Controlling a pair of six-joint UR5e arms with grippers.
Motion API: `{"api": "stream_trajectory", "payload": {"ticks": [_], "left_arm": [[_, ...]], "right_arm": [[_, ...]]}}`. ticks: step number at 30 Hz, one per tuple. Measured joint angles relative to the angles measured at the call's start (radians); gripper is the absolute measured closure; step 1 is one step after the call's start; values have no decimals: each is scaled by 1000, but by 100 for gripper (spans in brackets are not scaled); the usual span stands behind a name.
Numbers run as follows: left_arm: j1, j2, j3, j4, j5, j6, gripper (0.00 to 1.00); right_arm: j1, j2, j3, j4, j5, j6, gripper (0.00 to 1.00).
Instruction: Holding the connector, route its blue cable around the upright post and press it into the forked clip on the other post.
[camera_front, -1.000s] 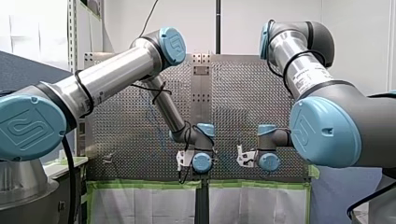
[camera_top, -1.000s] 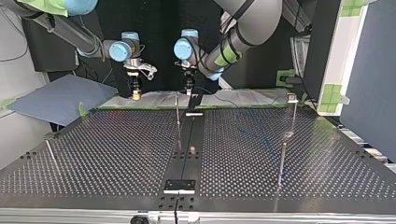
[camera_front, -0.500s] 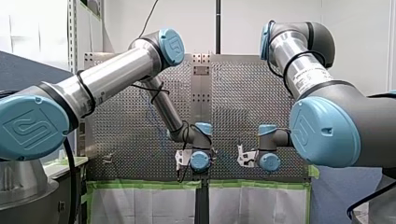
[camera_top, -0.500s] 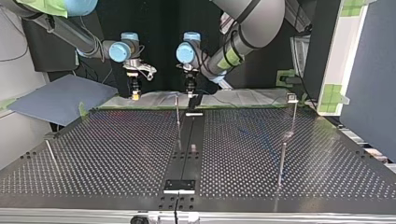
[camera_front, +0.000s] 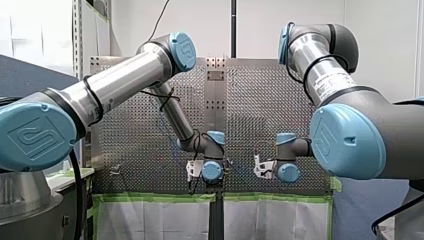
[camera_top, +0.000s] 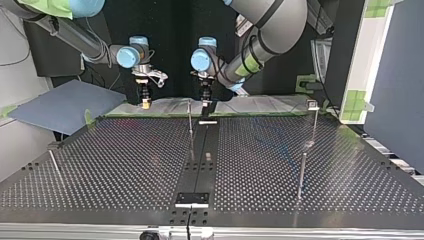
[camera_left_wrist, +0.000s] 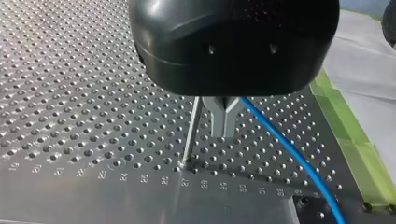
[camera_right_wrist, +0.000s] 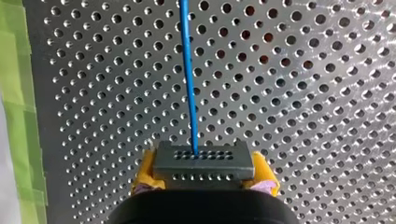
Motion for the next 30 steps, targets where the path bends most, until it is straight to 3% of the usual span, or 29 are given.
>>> {"api": "stream_trajectory", "payload": {"ticks": [10,30], "left_arm": [[11,-6,22,-27,44,-19,99],[30,-7,46,-71,70,-38,99]], "right_arm": [[3,2,-11,10,-1,-3,64],[3,8,-35,32,-1,-7,64]]}}
